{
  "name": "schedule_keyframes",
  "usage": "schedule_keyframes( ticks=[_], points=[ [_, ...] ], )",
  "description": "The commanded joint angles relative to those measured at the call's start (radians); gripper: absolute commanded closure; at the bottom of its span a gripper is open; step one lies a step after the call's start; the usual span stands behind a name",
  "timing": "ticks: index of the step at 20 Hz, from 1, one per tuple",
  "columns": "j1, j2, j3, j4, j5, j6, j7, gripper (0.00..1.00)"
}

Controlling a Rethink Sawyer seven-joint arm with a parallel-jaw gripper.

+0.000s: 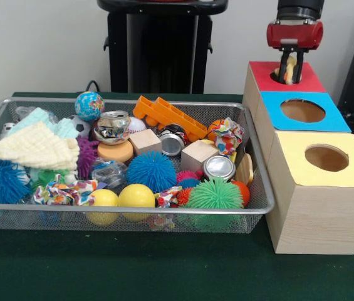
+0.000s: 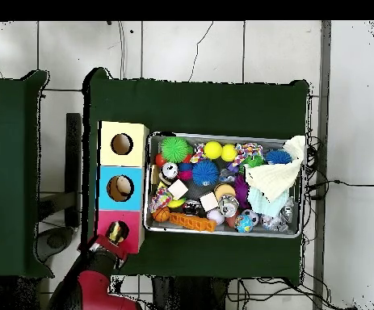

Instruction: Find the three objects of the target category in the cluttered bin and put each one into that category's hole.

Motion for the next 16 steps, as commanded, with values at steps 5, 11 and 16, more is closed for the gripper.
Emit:
schedule_keyframes(
  ticks=[5,11,16],
  points=[
    [-0.046,0.162,0.153,0.016,-0.075,0.028,0.324,1.00],
    [-0.017,0.174,0.123,0.002,-0.048,0.010,0.301,0.00],
    [-0.031,0.170,0.121,0.005,-0.058,0.013,0.304,0.00]
  ],
)
